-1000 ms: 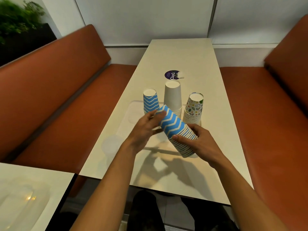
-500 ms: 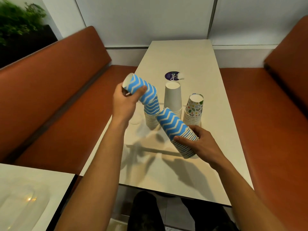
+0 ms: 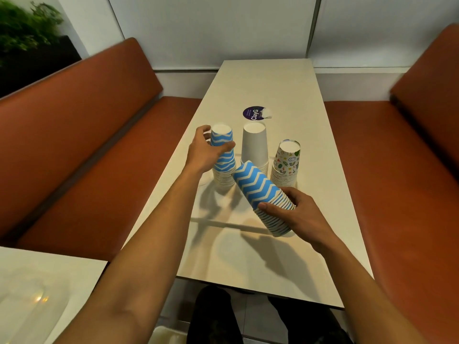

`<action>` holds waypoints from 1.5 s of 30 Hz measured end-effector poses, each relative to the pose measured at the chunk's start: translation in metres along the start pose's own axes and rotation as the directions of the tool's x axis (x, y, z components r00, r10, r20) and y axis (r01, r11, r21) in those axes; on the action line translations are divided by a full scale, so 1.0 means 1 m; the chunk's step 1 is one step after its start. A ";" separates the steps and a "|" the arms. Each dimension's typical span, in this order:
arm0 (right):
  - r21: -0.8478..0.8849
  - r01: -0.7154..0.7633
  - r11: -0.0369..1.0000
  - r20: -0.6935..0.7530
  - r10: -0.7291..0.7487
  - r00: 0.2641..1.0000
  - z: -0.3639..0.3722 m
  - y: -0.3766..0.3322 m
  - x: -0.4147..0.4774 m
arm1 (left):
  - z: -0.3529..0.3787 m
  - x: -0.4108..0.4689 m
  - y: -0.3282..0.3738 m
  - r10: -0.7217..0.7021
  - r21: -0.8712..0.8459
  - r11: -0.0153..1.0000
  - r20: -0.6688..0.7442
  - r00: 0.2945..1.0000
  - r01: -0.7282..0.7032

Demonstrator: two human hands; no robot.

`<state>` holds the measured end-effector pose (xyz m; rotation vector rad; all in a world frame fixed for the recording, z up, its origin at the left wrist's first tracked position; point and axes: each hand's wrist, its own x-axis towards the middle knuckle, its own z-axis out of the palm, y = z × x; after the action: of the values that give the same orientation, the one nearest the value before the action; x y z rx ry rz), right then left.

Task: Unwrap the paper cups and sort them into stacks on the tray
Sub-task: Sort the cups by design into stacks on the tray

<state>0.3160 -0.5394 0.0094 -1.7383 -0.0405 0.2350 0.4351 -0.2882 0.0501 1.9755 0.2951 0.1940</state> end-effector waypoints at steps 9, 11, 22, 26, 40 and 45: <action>0.010 0.004 1.000 0.023 -0.004 1.000 0.006 0.000 0.001 | -0.003 -0.088 -0.008 -0.063 -0.448 0.891 0.026 0.998 0.068; 0.003 0.011 1.000 0.026 -0.011 1.000 0.009 0.000 0.002 | -0.001 -0.103 -0.014 -0.043 -0.464 0.874 0.222 0.974 0.144; -0.106 0.036 0.994 0.113 -0.024 0.993 0.010 0.000 0.001 | 0.017 -0.140 -0.026 -0.029 -0.373 0.893 0.510 0.860 0.252; -0.100 0.069 0.993 0.142 -0.054 0.988 0.010 -0.005 -0.003 | 0.015 -0.142 -0.027 -0.031 -0.374 0.901 0.452 0.892 0.221; -0.190 0.104 0.976 0.040 -0.098 0.994 0.013 -0.004 0.001 | -0.001 -0.127 -0.026 0.013 -0.446 0.890 0.234 0.972 0.096; -0.148 0.066 0.987 0.021 -0.063 0.998 0.006 0.002 0.002 | -0.029 -0.088 -0.010 0.095 -0.384 0.917 -0.045 0.994 -0.106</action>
<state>0.3172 -0.5333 0.0065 -1.8802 -0.1292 0.2032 0.3420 -0.2851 0.0526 1.5970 0.1562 0.3195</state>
